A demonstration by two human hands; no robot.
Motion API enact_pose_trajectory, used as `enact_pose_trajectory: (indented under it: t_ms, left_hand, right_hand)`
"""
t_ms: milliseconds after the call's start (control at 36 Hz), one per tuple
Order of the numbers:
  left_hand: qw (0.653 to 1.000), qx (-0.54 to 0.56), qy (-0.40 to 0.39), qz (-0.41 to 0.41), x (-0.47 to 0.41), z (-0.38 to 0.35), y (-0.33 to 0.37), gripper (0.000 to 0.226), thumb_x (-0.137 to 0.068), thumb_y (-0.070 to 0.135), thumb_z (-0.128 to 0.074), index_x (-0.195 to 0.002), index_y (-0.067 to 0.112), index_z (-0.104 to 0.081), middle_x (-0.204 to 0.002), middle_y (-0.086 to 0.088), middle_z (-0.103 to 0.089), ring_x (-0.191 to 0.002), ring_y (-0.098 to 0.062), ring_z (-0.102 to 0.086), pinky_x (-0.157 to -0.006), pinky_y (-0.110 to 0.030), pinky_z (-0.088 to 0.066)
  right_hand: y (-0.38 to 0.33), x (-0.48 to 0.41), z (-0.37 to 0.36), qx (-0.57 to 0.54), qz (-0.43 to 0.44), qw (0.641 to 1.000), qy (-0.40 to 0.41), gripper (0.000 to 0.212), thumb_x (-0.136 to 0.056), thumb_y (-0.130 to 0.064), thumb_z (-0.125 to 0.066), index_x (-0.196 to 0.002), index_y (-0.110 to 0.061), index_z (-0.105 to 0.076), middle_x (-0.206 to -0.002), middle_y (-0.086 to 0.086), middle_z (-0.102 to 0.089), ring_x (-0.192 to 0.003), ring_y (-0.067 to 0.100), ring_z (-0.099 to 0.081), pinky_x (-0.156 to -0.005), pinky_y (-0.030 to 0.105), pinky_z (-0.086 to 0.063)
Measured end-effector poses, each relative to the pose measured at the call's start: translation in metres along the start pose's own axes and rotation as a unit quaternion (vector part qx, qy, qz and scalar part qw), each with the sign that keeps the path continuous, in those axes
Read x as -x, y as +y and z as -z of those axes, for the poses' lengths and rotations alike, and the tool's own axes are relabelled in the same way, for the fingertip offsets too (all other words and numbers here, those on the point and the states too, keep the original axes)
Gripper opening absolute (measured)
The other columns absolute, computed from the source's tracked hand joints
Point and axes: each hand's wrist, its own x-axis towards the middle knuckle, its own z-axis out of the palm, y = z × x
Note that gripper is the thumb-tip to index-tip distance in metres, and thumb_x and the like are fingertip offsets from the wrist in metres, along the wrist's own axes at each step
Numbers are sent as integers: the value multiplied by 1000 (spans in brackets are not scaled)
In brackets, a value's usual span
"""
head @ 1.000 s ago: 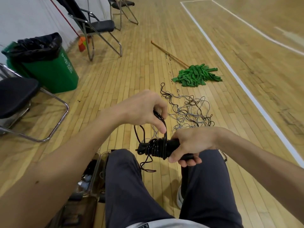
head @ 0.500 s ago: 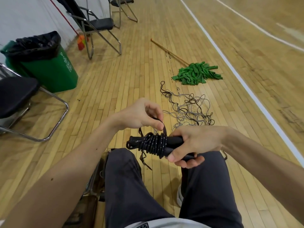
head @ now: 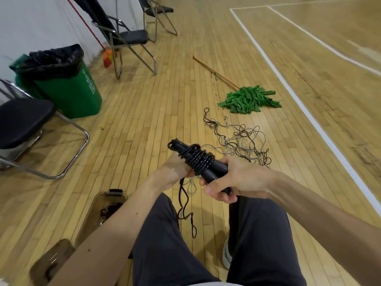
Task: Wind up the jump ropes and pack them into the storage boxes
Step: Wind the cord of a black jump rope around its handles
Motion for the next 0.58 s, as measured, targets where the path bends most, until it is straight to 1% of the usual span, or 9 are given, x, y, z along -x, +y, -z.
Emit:
enact_pose_trajectory:
  t_ms: [56, 111, 167, 222, 278, 333, 389, 500, 583]
  left_hand:
    - [1000, 14, -1, -13, 13, -9, 11, 28, -102, 2, -45, -80, 16, -52, -65, 6, -56, -56, -6, -48, -48, -18, -39]
    - [999, 30, -16, -31, 24, -17, 19, 30, -105, 6, -41, -79, 15, -53, -55, 6, -52, -51, -11, -40, -47, -25, -32]
    - [999, 45, -2, -24, 27, -18, 19, 33, -105, 7, -41, -78, 13, -60, -54, 1, -51, -50, -14, -38, -47, -28, -28]
    - [999, 45, -7, -9, 26, -17, 16, 37, -105, 8, -41, -75, 12, -63, -57, -4, -51, -49, -14, -35, -46, -28, -24]
    - [999, 34, -8, -2, 28, -19, 16, 38, -105, 11, -40, -75, 10, -63, -61, -8, -49, -49, -15, -32, -45, -28, -23]
    - [1000, 29, -1, 10, 28, -20, 15, 36, -106, 14, -39, -78, 8, -61, -63, -9, -47, -48, -14, -33, -45, -27, -24]
    - [999, 32, 0, 26, 29, -20, 13, 34, -107, 17, -38, -82, 7, -59, -62, -8, -46, -47, -13, -35, -44, -26, -27]
    - [998, 42, -31, 36, 31, -22, 9, 31, -108, 25, -41, -90, 7, -59, -56, 0, -47, -44, -10, -37, -41, -22, -29]
    - [997, 32, -45, 49, 33, -23, 8, 36, -107, 35, -44, -94, 6, -61, -56, 0, -46, -44, -10, -37, -40, -22, -28]
  right_hand:
    - [1, -3, 0, -9, 10, 1000, 16, 15, -88, 7, -68, -95, -2, -58, -61, 5, -52, -50, 14, -47, -45, 22, -34]
    - [2, -6, 1, -13, 17, 999, 33, 13, -88, 8, -67, -89, -1, -58, -57, 4, -52, -48, 14, -47, -44, 22, -34]
    - [4, -9, 3, -15, 17, 998, 58, 13, -87, 8, -69, -84, -1, -59, -60, 6, -53, -48, 14, -47, -44, 22, -34]
    - [8, -13, 5, -18, 10, 997, 79, 15, -86, 7, -70, -80, -3, -60, -64, 9, -54, -49, 15, -48, -44, 23, -34]
    - [12, -16, 6, -26, 1, 995, 93, 16, -86, 6, -71, -80, -4, -60, -66, 10, -55, -51, 16, -48, -45, 23, -35]
    - [15, -19, 8, -32, -7, 994, 105, 15, -85, 5, -71, -82, -4, -59, -67, 10, -55, -51, 16, -48, -46, 23, -35]
    - [16, -21, 10, -37, -12, 992, 116, 15, -86, 5, -71, -86, -2, -58, -66, 9, -56, -51, 16, -48, -46, 23, -35]
    - [21, -25, 16, -31, -24, 989, 145, 15, -86, 6, -71, -92, -1, -59, -66, 8, -56, -51, 16, -48, -47, 24, -35]
    - [26, -26, 23, -10, -26, 986, 166, 16, -85, 4, -73, -94, 1, -60, -66, 7, -57, -52, 17, -48, -45, 24, -35]
